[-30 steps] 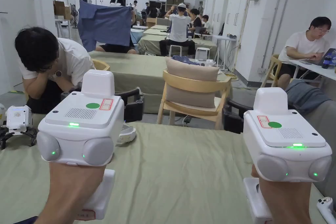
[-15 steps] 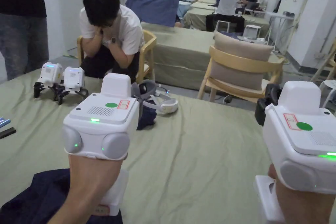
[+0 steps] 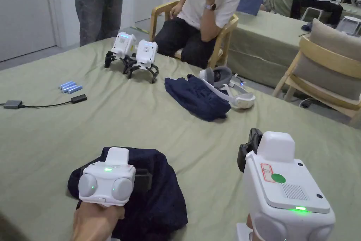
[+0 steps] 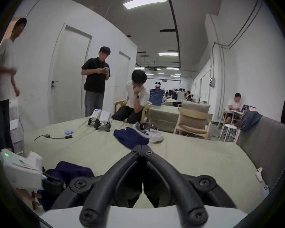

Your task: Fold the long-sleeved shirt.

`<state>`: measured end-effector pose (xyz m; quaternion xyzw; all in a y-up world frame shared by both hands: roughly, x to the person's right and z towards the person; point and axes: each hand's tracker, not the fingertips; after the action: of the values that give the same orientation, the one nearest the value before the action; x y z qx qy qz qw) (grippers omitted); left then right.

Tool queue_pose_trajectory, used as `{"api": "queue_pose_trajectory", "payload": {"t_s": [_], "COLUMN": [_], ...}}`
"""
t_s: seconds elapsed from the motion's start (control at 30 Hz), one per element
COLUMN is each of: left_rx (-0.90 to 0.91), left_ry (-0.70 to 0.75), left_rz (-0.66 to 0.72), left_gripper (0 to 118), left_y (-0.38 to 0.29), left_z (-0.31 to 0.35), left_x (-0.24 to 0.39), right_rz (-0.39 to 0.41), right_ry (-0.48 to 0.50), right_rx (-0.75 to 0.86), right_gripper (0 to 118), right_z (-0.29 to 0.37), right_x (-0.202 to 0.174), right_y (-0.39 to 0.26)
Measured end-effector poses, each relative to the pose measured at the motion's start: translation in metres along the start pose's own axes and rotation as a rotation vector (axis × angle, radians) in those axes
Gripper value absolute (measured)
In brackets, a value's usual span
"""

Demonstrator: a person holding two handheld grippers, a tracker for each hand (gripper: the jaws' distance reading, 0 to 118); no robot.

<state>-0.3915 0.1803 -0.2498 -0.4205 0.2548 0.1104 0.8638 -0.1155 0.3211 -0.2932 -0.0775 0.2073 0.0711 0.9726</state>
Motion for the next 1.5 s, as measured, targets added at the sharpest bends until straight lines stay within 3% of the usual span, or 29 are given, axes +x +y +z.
{"api": "queue_pose_trajectory", "payload": {"t_s": [0.13, 0.17, 0.2, 0.23, 0.27, 0.3, 0.37, 0.4, 0.57, 0.8, 0.87, 1.0, 1.13, 1.17, 1.23, 1.27, 1.3, 1.5], "left_rx": [-0.177, -0.193, -0.154, -0.157, -0.136, -0.049, -0.081, -0.03, 0.297, 0.48, 0.451, 0.414, 0.134, 0.069, -0.081, -0.144, -0.177, 0.092], "left_ry": [-0.118, -0.194, -0.144, -0.111, -0.148, -0.217, -0.223, -0.302, -0.469, -0.757, -0.839, -0.865, -0.824, -0.768, -0.708, -0.684, -0.714, -0.793], "left_rz": [0.171, 0.193, 0.144, 0.089, 0.088, 0.09, 0.118, 0.161, 0.069, -0.018, -0.086, -0.214, -0.283, -0.325, -0.426, -0.446, -0.462, -0.469], "left_gripper": [109, 108, 105, 91, 52, 29, 28, 28, 28, 28, 28, 28, 30, 36, 84, 100, 107, 106], "left_y": [-0.032, -0.043, -0.038, -0.03, -0.025, -0.022, -0.014, -0.012, 0.028, 0.057, 0.053, 0.02, -0.04, -0.061, -0.093, -0.109, -0.118, -0.089], "left_z": [-0.058, -0.062, -0.054, -0.047, -0.037, -0.029, -0.018, -0.008, 0.104, 0.212, 0.225, 0.219, 0.15, 0.127, 0.089, 0.08, 0.077, 0.145], "left_x": [-0.01, -0.016, -0.01, -0.006, -0.005, -0.004, -0.002, -0.003, 0.051, 0.17, 0.217, 0.324, 0.427, 0.452, 0.483, 0.491, 0.491, 0.439], "right_rz": [0.041, 0.054, 0.057, 0.055, 0.049, 0.037, 0.006, 0.002, -0.015, -0.096, -0.105, -0.133, -0.127, -0.127, -0.142, -0.136, -0.118, -0.144], "right_ry": [0.041, 0.047, 0.056, 0.061, 0.059, 0.055, 0.055, 0.047, -0.064, -0.247, -0.297, -0.41, -0.494, -0.513, -0.52, -0.537, -0.546, -0.557], "right_rx": [-0.039, -0.049, -0.062, -0.067, -0.072, -0.081, -0.095, -0.087, -0.028, 0.061, 0.074, 0.088, 0.031, 0.011, -0.041, -0.061, -0.089, -0.123], "right_gripper": [0, 0, 0, 0, 0, 0, 0, 0, 0, 0, 0, 0, 0, 0, 0, 0, 0, 0], "right_z": [-0.008, -0.01, -0.011, -0.012, -0.013, -0.014, -0.011, -0.007, 0.023, 0.085, 0.101, 0.129, 0.143, 0.145, 0.148, 0.149, 0.15, 0.148], "right_x": [-0.019, -0.022, -0.023, -0.023, -0.021, -0.018, -0.007, 0.002, 0.063, 0.176, 0.204, 0.258, 0.297, 0.304, 0.317, 0.321, 0.325, 0.331], "right_y": [-0.015, -0.019, -0.022, -0.025, -0.027, -0.029, -0.028, -0.028, -0.016, 0.004, 0.006, -0.001, -0.026, -0.034, -0.051, -0.06, -0.069, -0.087]}}
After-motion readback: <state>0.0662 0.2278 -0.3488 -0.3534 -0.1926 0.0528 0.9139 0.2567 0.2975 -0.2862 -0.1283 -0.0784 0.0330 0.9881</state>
